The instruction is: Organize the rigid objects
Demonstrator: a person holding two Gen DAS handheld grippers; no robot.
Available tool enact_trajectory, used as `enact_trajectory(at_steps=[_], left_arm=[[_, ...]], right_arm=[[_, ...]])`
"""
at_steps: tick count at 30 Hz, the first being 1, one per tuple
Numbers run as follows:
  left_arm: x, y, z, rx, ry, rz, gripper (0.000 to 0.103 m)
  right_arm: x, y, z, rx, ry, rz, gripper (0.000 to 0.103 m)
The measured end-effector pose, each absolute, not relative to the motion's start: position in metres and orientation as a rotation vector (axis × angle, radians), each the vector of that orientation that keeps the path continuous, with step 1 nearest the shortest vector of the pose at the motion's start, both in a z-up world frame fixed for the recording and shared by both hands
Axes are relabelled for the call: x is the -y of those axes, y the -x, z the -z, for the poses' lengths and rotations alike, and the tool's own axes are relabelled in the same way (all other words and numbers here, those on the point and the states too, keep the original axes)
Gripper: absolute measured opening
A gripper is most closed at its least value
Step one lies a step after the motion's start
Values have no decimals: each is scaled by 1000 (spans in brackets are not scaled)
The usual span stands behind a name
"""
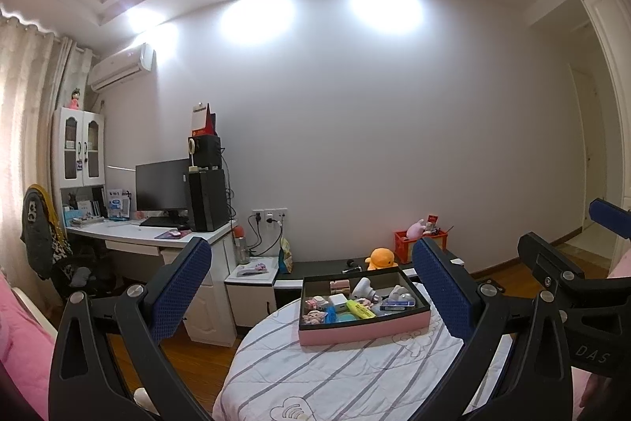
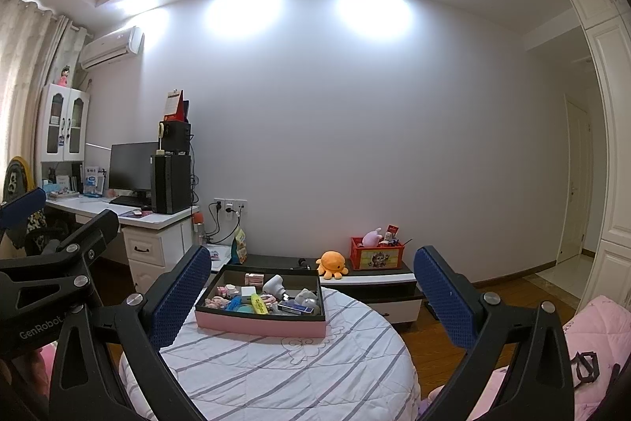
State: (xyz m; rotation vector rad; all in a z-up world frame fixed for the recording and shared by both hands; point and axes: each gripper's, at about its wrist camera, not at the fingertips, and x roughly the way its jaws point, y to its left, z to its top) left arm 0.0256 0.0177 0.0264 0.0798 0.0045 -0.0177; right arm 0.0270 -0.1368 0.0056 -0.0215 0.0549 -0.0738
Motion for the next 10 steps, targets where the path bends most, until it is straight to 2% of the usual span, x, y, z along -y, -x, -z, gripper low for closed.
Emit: enact_trajectory(at_steps=[10], left_arm=[[-19,-25,-27,-2,-82,12,103]], right_arm=[[134,-26,-6,-57,27,76,103]])
